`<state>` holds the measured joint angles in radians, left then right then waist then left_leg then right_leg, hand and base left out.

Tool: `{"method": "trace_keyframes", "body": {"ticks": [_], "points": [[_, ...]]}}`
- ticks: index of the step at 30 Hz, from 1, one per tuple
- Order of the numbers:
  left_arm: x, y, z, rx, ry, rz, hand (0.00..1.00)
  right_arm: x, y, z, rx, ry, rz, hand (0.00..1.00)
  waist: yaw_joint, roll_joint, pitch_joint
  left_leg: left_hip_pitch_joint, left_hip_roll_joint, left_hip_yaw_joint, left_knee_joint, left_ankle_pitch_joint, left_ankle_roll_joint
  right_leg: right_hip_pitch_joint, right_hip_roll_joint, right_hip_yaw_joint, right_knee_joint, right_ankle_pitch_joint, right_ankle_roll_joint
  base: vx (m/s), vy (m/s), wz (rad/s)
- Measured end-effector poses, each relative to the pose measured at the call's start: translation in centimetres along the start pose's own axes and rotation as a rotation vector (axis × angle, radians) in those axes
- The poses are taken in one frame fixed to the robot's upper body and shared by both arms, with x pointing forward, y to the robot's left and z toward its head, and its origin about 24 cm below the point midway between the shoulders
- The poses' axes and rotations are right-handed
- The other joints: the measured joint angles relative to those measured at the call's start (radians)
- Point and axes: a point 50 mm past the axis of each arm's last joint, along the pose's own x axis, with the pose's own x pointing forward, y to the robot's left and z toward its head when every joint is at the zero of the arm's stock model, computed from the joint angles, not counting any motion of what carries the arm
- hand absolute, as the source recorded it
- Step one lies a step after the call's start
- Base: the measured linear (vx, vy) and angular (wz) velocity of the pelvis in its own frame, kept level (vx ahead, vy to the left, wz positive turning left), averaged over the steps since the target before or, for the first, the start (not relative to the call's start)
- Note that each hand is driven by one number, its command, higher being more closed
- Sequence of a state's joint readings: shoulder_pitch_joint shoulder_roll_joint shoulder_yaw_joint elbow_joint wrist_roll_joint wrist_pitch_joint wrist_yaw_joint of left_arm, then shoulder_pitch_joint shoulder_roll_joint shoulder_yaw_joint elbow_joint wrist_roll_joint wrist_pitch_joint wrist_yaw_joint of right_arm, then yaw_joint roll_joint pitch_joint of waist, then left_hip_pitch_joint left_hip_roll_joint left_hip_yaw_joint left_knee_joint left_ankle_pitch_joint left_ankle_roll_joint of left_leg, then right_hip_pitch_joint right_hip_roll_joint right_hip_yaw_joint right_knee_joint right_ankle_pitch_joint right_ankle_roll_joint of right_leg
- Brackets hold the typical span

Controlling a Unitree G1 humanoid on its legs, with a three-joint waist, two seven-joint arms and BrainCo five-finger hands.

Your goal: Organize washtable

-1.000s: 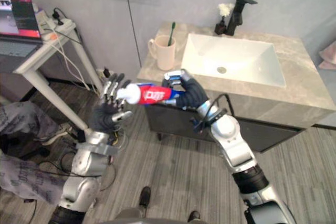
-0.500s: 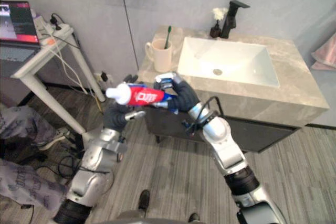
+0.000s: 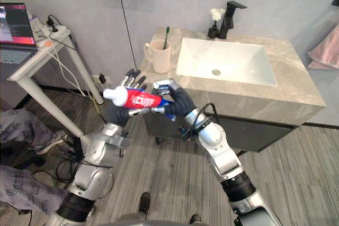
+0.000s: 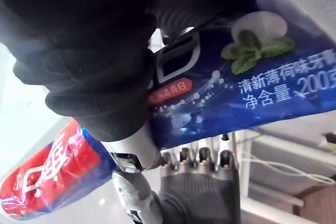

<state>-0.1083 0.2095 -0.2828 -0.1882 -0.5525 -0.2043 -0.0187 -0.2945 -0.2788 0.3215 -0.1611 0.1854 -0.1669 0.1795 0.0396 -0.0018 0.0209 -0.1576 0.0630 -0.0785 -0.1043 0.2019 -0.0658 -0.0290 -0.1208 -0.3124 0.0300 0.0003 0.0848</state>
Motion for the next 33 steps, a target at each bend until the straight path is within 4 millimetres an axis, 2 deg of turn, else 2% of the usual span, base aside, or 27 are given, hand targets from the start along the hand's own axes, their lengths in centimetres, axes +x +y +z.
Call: {"method": "trace_keyframes", "body": {"ticks": [10,15,19,25,33], "points": [[0.1,-0.2,0.3,-0.024,-0.011,-0.008,0.0,-0.3,0.3,-0.9,0.015,0.036,-0.02,1.0,-0.002,0.0,0.0,0.0,-0.003,-0.006,0.0,0.0,0.0,0.005,-0.002,-0.01,-0.001,0.0,0.0,0.0,0.0,0.01],[0.2,-0.9,1.2,-0.073,-0.047,-0.038,0.0,-0.3,0.3,-1.3,0.014,0.05,-0.03,1.0,-0.003,0.0,0.0,-0.002,-0.006,-0.011,0.0,0.0,0.0,0.007,-0.003,-0.015,-0.003,0.0,0.0,0.0,0.0,0.02],[0.5,-2.1,2.5,-0.142,-0.105,-0.112,0.0,-1.2,0.3,-3.4,0.027,0.167,-0.04,1.0,0.002,0.0,0.0,-0.002,-0.009,-0.018,0.0,0.0,0.0,0.011,-0.004,-0.02,-0.004,-0.001,0.001,0.01,-0.014,0.04],[0.6,-2.4,2.3,-0.188,-0.086,-0.125,0.0,-1.5,0.1,-3.6,0.013,0.182,-0.051,1.0,-0.002,0.0,-0.001,-0.002,-0.009,-0.024,0.0,0.0,0.0,0.012,-0.004,-0.022,-0.004,-0.002,0.002,0.0,-0.004,0.01],[0.4,-3.1,1.0,-0.239,-0.006,-0.147,0.0,-1.3,0.0,-3.5,0.015,0.173,-0.072,1.0,-0.002,0.0,-0.001,-0.002,-0.009,-0.026,0.0,0.0,0.0,0.012,-0.004,-0.023,-0.004,-0.002,0.002,0.0,0.0,0.0]]}}
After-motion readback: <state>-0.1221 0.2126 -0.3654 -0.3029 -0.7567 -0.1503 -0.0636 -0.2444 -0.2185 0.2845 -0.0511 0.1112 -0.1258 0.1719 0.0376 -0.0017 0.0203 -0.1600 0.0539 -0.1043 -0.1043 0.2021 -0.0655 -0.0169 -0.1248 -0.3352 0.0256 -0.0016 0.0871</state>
